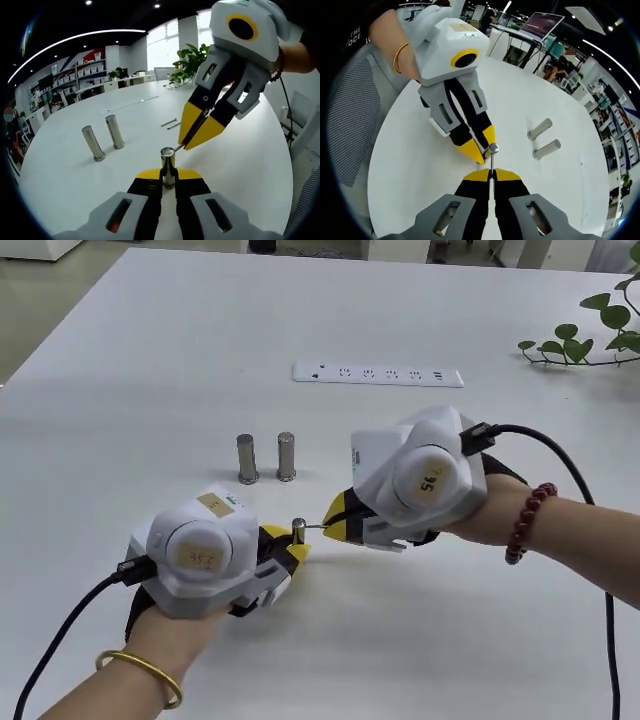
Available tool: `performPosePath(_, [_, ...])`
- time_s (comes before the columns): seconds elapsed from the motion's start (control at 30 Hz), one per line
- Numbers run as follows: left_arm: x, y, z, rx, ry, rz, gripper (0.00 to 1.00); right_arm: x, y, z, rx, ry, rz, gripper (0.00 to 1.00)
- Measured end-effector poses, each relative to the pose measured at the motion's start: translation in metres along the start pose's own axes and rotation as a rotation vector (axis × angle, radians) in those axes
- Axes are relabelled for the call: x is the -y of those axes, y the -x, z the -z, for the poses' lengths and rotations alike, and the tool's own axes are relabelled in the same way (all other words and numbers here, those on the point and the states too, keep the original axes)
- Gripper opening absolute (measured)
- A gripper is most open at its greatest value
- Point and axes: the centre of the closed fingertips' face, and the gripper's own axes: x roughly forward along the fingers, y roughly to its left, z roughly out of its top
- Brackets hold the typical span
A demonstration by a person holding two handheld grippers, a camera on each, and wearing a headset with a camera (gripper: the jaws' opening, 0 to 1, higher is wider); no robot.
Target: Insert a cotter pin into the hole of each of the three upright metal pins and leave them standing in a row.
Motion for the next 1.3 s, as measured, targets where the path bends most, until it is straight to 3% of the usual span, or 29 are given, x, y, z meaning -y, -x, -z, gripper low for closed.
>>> performPosePath(0.7, [0.0, 0.0, 0.0, 0.002, 0.001, 0.0, 0.06, 0.0, -0.005, -0.011, 0.022, -0.028, 0.007, 0.0])
performPosePath(0.8, [0.0, 0.0, 0.0, 0.001, 0.001, 0.0, 0.06, 0.0, -0.006, -0.012, 0.034, -0.061, 0.009, 0.01])
performPosePath(0.97, [0.0, 0.0, 0.0, 0.002, -0.001, 0.0, 0.06, 0.0, 0.0, -0.011, 0.042, -0.09, 0.008, 0.05])
performPosePath(1.3, [0.0, 0.0, 0.0, 0.002, 0.003, -0.001, 0.06, -0.003, 0.009, -0.004, 0.035, -0.101, 0.018, 0.01])
